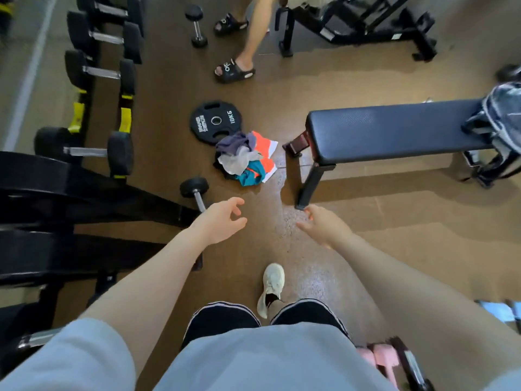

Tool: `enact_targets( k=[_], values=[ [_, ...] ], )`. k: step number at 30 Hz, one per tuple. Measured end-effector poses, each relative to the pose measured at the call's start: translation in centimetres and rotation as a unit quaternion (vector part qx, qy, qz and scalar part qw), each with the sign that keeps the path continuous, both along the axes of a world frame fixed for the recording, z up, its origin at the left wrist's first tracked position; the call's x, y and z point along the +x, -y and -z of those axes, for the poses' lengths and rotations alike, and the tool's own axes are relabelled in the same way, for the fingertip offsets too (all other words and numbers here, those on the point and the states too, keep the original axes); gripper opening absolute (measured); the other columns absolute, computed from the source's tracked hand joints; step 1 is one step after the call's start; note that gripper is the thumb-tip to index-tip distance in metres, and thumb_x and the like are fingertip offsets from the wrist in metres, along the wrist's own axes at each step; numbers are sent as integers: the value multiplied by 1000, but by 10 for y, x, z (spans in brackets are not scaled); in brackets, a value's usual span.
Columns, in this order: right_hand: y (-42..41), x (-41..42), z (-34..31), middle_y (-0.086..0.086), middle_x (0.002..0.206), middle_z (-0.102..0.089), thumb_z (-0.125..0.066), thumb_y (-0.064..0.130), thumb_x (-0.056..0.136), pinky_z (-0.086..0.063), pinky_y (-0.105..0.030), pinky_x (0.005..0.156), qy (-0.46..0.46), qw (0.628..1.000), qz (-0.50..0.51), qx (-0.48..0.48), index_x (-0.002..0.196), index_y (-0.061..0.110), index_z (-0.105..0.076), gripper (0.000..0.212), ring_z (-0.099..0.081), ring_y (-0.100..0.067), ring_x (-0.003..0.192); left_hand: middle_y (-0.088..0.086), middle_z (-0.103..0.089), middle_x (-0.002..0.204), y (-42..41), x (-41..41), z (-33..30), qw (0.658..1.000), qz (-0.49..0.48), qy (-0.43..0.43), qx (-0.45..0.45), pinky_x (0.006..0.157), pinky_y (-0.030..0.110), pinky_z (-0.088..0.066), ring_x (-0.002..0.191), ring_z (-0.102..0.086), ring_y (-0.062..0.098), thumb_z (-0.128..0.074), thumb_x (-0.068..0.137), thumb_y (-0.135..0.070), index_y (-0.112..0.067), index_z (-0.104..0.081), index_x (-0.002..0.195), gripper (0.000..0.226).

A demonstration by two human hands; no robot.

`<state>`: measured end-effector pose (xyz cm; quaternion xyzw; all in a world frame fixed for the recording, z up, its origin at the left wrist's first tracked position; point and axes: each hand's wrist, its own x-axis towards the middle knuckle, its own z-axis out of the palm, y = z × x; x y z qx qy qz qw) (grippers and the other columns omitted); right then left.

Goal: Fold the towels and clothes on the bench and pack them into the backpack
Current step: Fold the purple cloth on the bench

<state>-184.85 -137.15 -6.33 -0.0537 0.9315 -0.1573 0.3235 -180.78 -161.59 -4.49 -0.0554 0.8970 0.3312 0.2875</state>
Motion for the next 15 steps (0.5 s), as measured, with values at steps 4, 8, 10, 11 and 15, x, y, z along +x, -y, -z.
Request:
enact_targets(
  k=[4,8,10,11,15],
  values=[
    [15,-86,-10,-9,130,-52,-49,44,93,-50,-38,91,9,1000,-15,-3,135,13,-40,53,-55,-26,113,-4,-56,121,4,-83,-12,997,-64,-35,27,92,31,-47,100,-57,14,-53,91,-30,-25,-36,138,50],
    [40,-148,-7,-8,130,-52,-47,47,93,-49,-41,92,6,999,-40,-12,136,14,-39,55,-54,-25,112,0,-58,120,21,-138,-6,993,-100,-44,32,83,29,-47,92,-55,14,-54,90,-26,-21,-40,136,48],
    [53,-177,-3,-8,134,-50,-47,46,93,-48,-42,94,6,999,-46,-17,137,14,-38,55,-52,-25,116,0,-58,120,33,-165,-1,993,-103,-42,28,81,26,-44,90,-55,12,-54,91,-25,-20,-40,136,47],
    [60,-191,0,-8,133,-50,-47,45,93,-47,-42,94,6,999,-51,-17,136,14,-38,53,-52,-26,117,1,-59,119,41,-180,2,993,-104,-44,28,81,25,-43,89,-55,12,-54,90,-25,-19,-41,135,47],
    [91,-252,11,-8,130,-52,-47,41,94,-48,-40,92,7,999,-49,-20,133,15,-40,48,-53,-26,114,2,-58,121,74,-251,17,995,-85,-27,33,83,25,-42,94,-56,14,-54,90,-28,-21,-42,134,46]
  ],
)
